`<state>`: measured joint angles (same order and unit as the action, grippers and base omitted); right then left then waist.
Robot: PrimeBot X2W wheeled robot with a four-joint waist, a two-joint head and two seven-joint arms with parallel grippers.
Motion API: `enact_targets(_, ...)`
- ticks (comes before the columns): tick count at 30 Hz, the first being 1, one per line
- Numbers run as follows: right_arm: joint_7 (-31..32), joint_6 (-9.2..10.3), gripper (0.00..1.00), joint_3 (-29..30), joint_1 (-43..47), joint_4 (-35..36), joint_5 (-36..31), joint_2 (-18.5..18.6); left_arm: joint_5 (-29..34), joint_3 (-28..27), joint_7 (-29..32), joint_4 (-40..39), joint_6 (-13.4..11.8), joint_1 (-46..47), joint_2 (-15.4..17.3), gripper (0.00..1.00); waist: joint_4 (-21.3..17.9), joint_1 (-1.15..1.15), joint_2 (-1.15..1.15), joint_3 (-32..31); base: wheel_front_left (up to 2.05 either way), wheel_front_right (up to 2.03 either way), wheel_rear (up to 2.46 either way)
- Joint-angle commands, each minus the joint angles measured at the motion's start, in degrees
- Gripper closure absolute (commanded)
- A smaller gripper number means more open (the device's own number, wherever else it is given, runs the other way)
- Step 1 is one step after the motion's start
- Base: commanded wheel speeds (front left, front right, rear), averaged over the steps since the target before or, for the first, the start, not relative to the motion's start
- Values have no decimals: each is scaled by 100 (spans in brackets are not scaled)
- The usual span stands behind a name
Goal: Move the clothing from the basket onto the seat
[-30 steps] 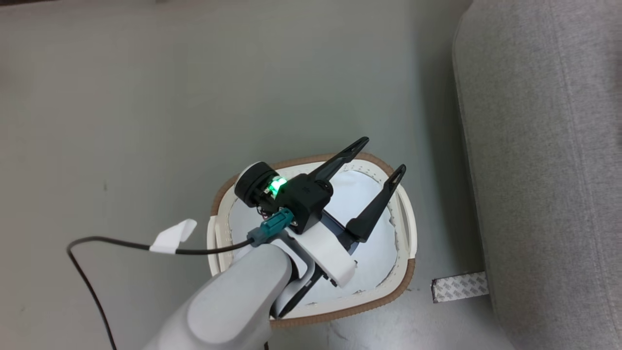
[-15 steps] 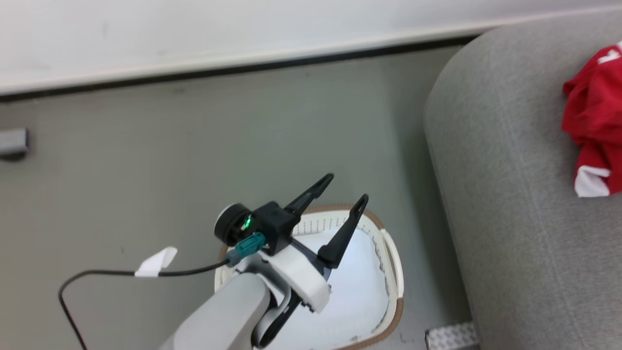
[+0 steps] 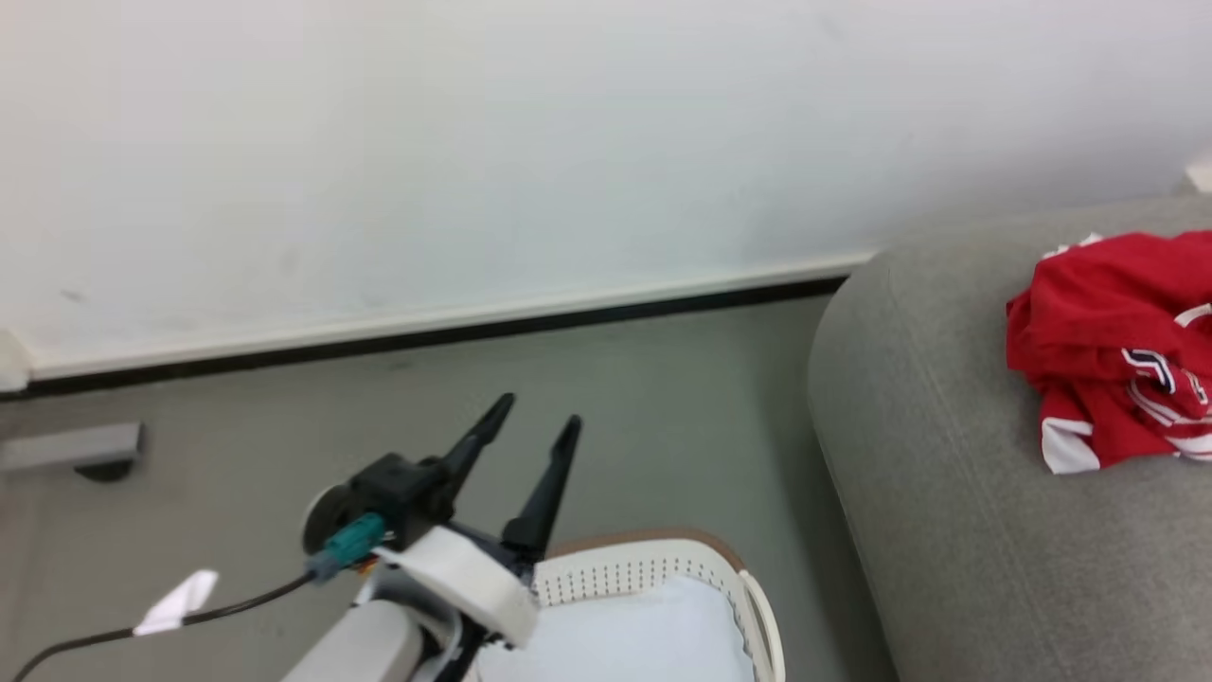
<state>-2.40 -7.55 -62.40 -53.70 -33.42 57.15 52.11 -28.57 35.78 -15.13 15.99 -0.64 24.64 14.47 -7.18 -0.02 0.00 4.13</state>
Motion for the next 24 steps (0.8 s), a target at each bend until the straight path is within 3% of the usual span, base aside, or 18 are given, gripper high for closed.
enact_targets(1, -134, 13, 0, 42, 147, 39, -7, -28, -28, -107, 0, -72, -53, -171, 99, 0, 56, 2, 0, -271, 0, 0, 0)
enact_targets(7, -903, 13, 0, 613, 464, 172, 149, -296, -87, -746, -1, -377, -291, -648, 280, 0, 118, 2, 0, -471, 0, 0, 0)
enact_targets(12, -1244, 13, 0, 1414, 1075, 274, -34, -694, -10, -1418, -2, -671, -509, -1162, 349, 0, 168, 2, 0, -540, 0, 0, 0)
enact_targets(16, -1278, 13, 0, 2544, 1715, 739, -540, -1176, 31, -1914, -2, -957, -567, -1621, 215, 0, 179, 2, 0, -535, 0, 0, 0)
enact_targets(21, -1269, 13, 0, 4037, 3001, 1596, -1476, -2027, 285, -2549, -2, -1384, -465, -2104, -169, 0, 213, 2, 0, -495, 0, 0, 0)
enact_targets(24, -1270, 13, 0, 4584, 3703, 2091, -1921, -2575, 552, -2893, -1, -1489, -402, -2312, -432, 0, 215, 2, 0, -472, 0, 0, 0)
